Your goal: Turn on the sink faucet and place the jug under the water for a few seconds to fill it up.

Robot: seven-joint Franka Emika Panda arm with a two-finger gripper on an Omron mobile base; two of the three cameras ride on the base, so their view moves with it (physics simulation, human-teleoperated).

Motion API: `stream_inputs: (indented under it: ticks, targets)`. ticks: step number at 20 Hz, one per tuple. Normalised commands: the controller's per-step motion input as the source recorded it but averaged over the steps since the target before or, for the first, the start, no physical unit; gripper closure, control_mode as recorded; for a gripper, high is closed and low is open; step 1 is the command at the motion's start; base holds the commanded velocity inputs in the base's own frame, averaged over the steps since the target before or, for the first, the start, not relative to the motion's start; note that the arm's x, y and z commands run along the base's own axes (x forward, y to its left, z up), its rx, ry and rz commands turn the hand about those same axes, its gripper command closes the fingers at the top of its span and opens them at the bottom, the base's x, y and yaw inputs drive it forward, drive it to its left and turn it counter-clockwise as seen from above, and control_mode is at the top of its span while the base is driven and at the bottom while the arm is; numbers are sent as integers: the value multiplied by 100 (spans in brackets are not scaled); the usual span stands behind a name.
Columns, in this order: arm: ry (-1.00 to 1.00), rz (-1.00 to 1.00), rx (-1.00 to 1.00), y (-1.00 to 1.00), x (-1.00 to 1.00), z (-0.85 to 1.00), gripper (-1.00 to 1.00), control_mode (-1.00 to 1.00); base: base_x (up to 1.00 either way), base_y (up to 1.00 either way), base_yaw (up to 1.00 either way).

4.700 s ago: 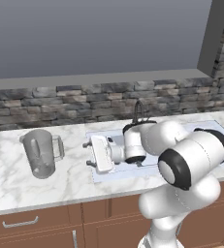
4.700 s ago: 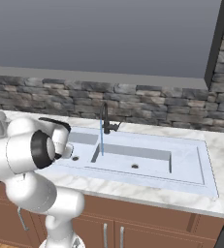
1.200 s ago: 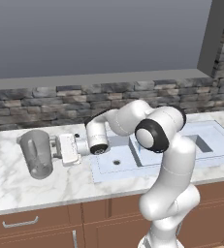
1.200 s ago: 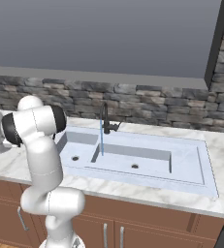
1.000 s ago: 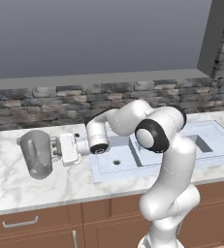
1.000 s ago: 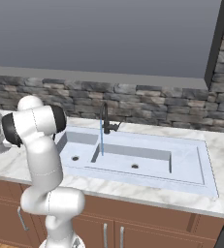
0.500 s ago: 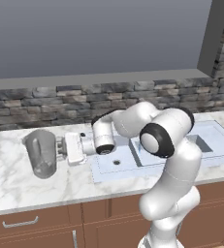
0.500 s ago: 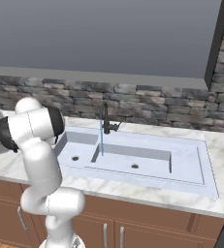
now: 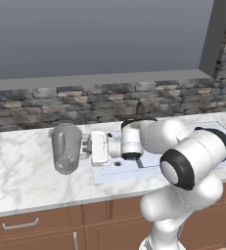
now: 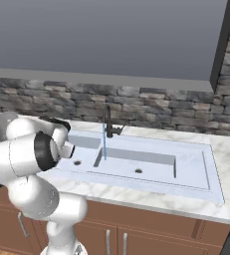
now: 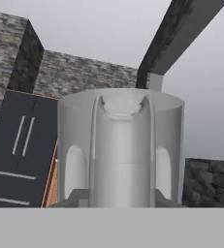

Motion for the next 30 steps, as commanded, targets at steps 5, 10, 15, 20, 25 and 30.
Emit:
stream_inputs:
  ticks: [5,10,15,20,25,30]
  targets:
    - [6,-16,6,-100,-37,21,100,-100,0,0,0]
    - [13,-18,3,-100,-21,30,100,-100,0,0,0]
    - [12,-16,0,-100,-16,16,100,-100,0,0,0]
    - [19,-19,0,-99,-5,1,100,-100,0,0,0]
    - [14,-9,0,-100,0,0,100,-100,0,0,0]
    - [19,-11,-4,-100,0,0,100,-100,0,0,0]
